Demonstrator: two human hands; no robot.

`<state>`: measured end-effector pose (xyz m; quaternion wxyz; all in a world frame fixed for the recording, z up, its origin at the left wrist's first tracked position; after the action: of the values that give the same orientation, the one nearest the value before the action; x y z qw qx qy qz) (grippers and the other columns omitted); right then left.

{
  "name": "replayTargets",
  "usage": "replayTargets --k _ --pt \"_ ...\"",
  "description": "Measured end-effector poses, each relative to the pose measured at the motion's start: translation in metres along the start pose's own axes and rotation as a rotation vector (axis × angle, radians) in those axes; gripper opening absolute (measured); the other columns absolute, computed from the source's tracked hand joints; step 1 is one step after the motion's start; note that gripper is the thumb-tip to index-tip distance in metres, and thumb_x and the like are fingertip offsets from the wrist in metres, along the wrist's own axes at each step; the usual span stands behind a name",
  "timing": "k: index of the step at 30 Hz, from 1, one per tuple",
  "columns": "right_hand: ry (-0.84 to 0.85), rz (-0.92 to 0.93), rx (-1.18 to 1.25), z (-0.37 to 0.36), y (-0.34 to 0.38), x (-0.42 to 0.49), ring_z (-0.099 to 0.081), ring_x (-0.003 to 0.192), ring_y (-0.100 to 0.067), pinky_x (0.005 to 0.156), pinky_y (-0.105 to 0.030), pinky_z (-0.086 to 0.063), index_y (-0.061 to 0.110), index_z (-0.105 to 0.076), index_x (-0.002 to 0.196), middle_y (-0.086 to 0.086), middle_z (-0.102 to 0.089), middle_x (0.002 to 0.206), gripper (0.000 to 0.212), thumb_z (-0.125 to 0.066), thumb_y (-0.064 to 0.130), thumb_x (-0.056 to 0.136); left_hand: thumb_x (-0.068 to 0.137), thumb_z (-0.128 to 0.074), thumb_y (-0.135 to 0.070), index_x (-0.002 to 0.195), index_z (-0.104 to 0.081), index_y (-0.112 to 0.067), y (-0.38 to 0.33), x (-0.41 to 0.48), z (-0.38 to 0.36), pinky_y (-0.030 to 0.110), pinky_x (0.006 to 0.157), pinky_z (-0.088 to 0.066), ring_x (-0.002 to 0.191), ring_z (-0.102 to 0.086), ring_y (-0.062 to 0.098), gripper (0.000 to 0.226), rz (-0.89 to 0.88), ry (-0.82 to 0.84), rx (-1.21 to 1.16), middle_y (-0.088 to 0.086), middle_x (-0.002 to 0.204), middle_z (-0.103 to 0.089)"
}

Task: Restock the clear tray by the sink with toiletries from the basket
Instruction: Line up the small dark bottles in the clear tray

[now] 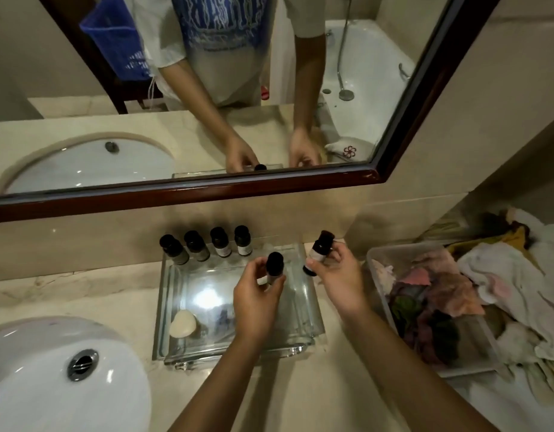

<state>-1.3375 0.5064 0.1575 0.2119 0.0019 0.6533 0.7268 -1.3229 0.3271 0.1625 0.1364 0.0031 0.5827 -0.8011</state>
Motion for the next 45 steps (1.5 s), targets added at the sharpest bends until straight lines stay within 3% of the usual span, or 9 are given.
replayTargets --k 7,10,17,23,27,35,39,42,45 --pt "0.062 0.129 -0.191 -0.02 0.007 0.009 -0.06 0.087 0.0 0.087 -0.027 -0.048 0.016 -0.054 0.102 0.015 -0.06 0.089 0.028 -0.068 0.003 0.081 0.086 -0.065 -0.015 0.115 -0.057 -0.017 0.007 0.004 0.0 -0.003 0.066 -0.035 0.082 -0.051 -0.007 0.03 0.007 -0.061 0.106 -0.018 0.098 -0.056" --pt "0.1 0.195 -0.332 -0.032 0.007 0.013 -0.063 0.095 -0.011 0.089 -0.033 -0.051 0.012 -0.055 0.109 0.005 -0.065 0.096 0.029 -0.067 0.007 0.083 0.087 -0.063 -0.015 0.117 -0.056 -0.017 0.003 0.008 -0.005 0.013 0.073 -0.037 0.087 -0.051 -0.001 0.031 0.019 -0.09 0.119 -0.019 0.098 -0.054" --pt "0.137 0.265 -0.454 -0.045 0.016 0.025 -0.061 0.103 -0.014 0.089 -0.035 -0.05 0.026 -0.049 0.102 0.004 -0.064 0.103 0.024 -0.063 0.013 0.087 0.089 -0.058 -0.01 0.119 -0.054 -0.018 -0.001 0.02 -0.016 0.019 0.08 -0.043 0.101 -0.061 0.012 0.031 0.043 -0.152 0.074 -0.003 0.112 -0.065" --pt "0.189 0.243 -0.445 -0.052 0.017 0.03 -0.056 0.111 -0.012 0.096 -0.029 -0.046 0.016 -0.049 0.124 0.001 -0.062 0.117 0.038 -0.06 0.008 0.089 0.09 -0.054 -0.01 0.12 -0.051 -0.019 -0.004 0.029 -0.022 0.028 0.082 -0.049 0.1 -0.061 0.018 0.032 0.039 -0.168 0.078 0.001 0.112 -0.065" --pt "0.205 0.264 -0.493 -0.055 0.017 0.03 -0.052 0.105 -0.006 0.087 -0.02 -0.04 0.013 -0.046 0.126 0.0 -0.06 0.117 0.038 -0.058 0.011 0.09 0.092 -0.047 -0.008 0.122 -0.047 -0.019 -0.007 0.033 -0.025 0.024 0.076 -0.044 0.097 -0.06 0.018 0.032 0.045 -0.151 0.12 0.002 0.115 -0.062" --pt "0.212 0.242 -0.55 -0.057 0.011 0.031 -0.052 0.119 -0.021 0.099 -0.04 -0.045 0.019 -0.038 0.132 -0.005 -0.055 0.126 0.049 -0.06 0.017 0.088 0.093 -0.042 -0.008 0.125 -0.041 -0.012 -0.007 0.041 -0.032 0.023 0.074 -0.04 0.098 -0.057 0.022 0.032 0.068 -0.121 0.192 0.008 0.121 -0.056" --pt "0.196 0.252 -0.545 -0.049 0.02 0.024 -0.043 0.128 -0.017 0.107 -0.031 -0.037 0.019 -0.033 0.137 -0.002 -0.047 0.137 0.062 -0.065 0.012 0.084 0.099 -0.035 -0.022 0.128 -0.043 -0.034 -0.008 0.036 -0.032 0.002 0.063 -0.039 0.083 -0.052 -0.002 0.032 0.021 -0.118 0.325 -0.007 0.117 -0.057" --pt "0.157 0.322 -0.601 -0.043 0.038 0.014 -0.042 0.127 -0.015 0.105 -0.028 -0.035 0.017 -0.036 0.136 0.0 -0.046 0.136 0.06 -0.066 0.013 0.084 0.102 -0.029 -0.026 0.137 -0.031 -0.047 -0.011 0.021 -0.031 0.0 0.07 -0.039 0.099 -0.052 -0.004 0.041 0.015 -0.082 0.323 -0.019 0.127 -0.049" --pt "0.171 0.458 -0.683 -0.047 0.063 0.007 -0.042 0.124 -0.015 0.1 -0.02 -0.03 0.015 -0.045 0.132 0.0 -0.051 0.129 0.049 -0.063 0.013 0.086 0.101 -0.029 -0.013 0.145 -0.021 -0.037 -0.009 0.004 -0.028 0.017 0.089 -0.039 0.119 -0.048 0.006 0.051 0.065 -0.024 0.169 -0.015 0.147 -0.033"
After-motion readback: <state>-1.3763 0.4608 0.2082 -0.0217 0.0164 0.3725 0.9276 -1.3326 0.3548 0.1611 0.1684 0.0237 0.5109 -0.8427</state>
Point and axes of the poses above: each hand's wrist, its own x-axis towards the middle knuckle, its own z-axis out of the back of the hand, y = z × x, the point moved 9 cm from there along x, towards the middle knuckle
